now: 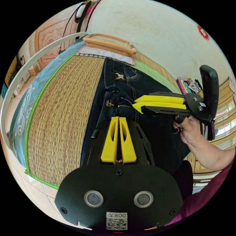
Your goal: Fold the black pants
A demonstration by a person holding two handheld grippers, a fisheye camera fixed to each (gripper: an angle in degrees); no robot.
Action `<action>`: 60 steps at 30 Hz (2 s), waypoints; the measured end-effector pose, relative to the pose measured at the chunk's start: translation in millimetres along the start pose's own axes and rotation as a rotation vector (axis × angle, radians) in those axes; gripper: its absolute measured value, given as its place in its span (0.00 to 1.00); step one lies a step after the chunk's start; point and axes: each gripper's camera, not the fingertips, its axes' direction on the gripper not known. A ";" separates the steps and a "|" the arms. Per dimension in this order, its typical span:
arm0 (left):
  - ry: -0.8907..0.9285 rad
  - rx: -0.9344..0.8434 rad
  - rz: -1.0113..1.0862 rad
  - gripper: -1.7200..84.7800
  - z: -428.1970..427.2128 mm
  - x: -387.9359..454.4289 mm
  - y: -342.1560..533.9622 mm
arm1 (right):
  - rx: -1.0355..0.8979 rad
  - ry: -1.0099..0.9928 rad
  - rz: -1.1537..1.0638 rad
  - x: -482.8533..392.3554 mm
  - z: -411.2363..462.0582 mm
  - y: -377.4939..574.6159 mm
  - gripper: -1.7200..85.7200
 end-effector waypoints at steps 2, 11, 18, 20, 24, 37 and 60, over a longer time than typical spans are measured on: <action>0.017 -0.002 0.000 0.02 -10.1 -13.4 -0.1 | 0.018 -0.018 0.018 2.2 -8.3 -13.2 0.05; 0.051 0.006 -0.008 0.02 -52.8 -67.4 -4.5 | 0.071 -0.138 -0.050 -11.4 -56.9 -67.5 0.03; 0.050 0.143 -0.068 0.02 -104.5 -103.2 0.0 | -0.004 -0.085 -0.121 -36.3 -43.9 -107.0 0.03; 0.083 0.240 -0.056 0.02 -125.5 -106.7 -0.8 | -0.001 -0.084 -0.140 -38.6 -47.9 -115.3 0.03; 0.063 0.193 0.028 0.02 -133.4 -107.1 -20.9 | 0.006 -0.059 -0.161 -46.2 -53.7 -132.0 0.03; 0.013 0.015 0.061 0.02 -129.6 -142.7 -37.2 | 0.006 -0.169 0.091 14.5 -94.1 -155.8 0.02; -0.006 0.026 0.102 0.02 -134.5 -149.8 -86.6 | -0.109 -0.045 0.212 31.4 -78.7 -194.3 0.02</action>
